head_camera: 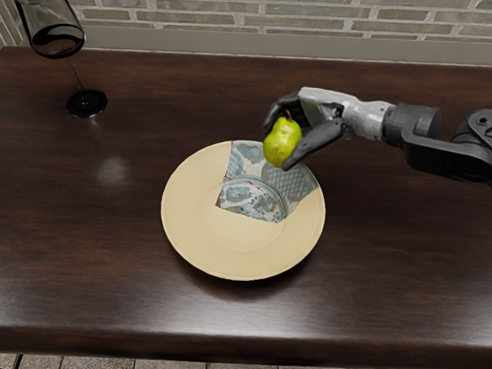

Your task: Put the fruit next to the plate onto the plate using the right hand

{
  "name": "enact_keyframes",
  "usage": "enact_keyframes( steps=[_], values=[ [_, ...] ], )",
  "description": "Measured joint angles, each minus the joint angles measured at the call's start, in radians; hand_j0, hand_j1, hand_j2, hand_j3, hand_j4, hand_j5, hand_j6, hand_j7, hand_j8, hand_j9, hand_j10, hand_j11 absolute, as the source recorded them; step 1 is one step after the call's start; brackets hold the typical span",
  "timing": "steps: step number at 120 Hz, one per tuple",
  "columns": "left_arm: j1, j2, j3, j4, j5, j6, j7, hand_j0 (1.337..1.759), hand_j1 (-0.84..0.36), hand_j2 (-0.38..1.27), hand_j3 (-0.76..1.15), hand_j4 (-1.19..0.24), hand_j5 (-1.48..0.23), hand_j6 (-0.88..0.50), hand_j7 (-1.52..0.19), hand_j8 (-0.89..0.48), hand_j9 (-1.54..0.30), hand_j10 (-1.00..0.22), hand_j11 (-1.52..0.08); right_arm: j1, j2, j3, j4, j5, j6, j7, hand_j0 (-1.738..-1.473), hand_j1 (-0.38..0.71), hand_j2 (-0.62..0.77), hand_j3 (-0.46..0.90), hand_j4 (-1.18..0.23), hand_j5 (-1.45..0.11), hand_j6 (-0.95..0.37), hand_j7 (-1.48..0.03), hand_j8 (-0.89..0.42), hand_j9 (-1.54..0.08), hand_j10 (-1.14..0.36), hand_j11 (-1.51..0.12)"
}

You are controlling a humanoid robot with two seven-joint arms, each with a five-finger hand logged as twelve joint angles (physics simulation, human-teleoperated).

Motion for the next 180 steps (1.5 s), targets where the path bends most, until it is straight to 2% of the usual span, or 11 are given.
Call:
enact_keyframes(
  steps=[21, 69, 80, 88, 109, 149, 180],
  values=[
    [0.0, 0.0, 0.0, 0.0, 0.0, 0.0, 0.0, 1.658, 0.35, 0.0, 0.0, 0.0, 0.0, 0.0, 0.0, 0.0, 0.0, 0.0, 0.0, -0.035, 0.033, -0.001, 0.002, -0.001, -0.004, 0.001, -1.654, 0.19, 0.3, 0.0, -0.67, -0.86, -0.56, -0.86, -0.43, -0.84, -0.42, -0.83],
    [0.0, 0.0, 0.0, 0.0, 0.0, 0.0, 0.0, 1.658, 0.35, 0.0, 0.0, 0.0, 0.0, 0.0, 0.0, 0.0, 0.0, 0.0, 0.0, -0.123, 0.085, -0.013, 0.002, -0.054, -0.01, 0.001, -1.655, 0.19, 0.32, 0.0, -0.66, -0.87, -0.59, -0.86, -0.43, -0.84, -0.42, -0.84],
    [0.0, 0.0, 0.0, 0.0, 0.0, 0.0, 0.0, 1.658, 0.35, 0.0, 0.0, 0.0, 0.0, 0.0, 0.0, 0.0, 0.0, 0.0, 0.0, -0.132, 0.088, -0.014, 0.002, -0.065, -0.01, 0.001, -1.655, 0.18, 0.27, 0.0, -0.64, -0.85, -0.59, -0.84, -0.43, -0.82, -0.41, -0.82],
    [0.0, 0.0, 0.0, 0.0, 0.0, 0.0, 0.0, 1.658, 0.35, 0.0, 0.0, 0.0, 0.0, 0.0, 0.0, 0.0, 0.0, 0.0, 0.0, -0.135, 0.089, -0.012, 0.002, -0.067, -0.009, 0.001, -1.656, 0.16, 0.19, 0.0, -0.57, -0.75, -0.53, -0.75, -0.42, -0.73, -0.4, -0.73],
    [0.0, 0.0, 0.0, 0.0, 0.0, 0.0, 0.0, 1.658, 0.35, 0.0, 0.0, 0.0, 0.0, 0.0, 0.0, 0.0, 0.0, 0.0, 0.0, -0.13, 0.08, -0.003, 0.009, -0.063, -0.008, 0.001, -1.657, -0.04, 0.07, 0.0, -0.32, -0.42, -0.3, -0.41, -0.25, -0.41, -0.25, -0.41],
    [0.0, 0.0, 0.0, 0.0, 0.0, 0.0, 0.0, 1.658, 0.35, 0.0, 0.0, 0.0, 0.0, 0.0, 0.0, 0.0, 0.0, 0.0, 0.0, -0.084, -0.055, 0.033, 0.088, -0.042, 0.015, -0.002, -1.658, -0.24, 0.01, 0.0, -0.1, -0.14, -0.1, -0.13, -0.09, -0.13, -0.09, -0.13],
    [0.001, 0.0, 0.0, -0.001, 0.001, 0.0, 0.0, 1.658, 0.35, 0.0, 0.0, 0.0, 0.0, 0.0, 0.0, 0.0, 0.0, 0.0, 0.0, -0.09, -0.265, 0.025, 0.102, 0.239, 0.11, -0.002, -1.658, -0.32, 0.0, 0.0, -0.03, -0.04, -0.03, -0.04, -0.03, -0.04, -0.03, -0.04]
  ],
)
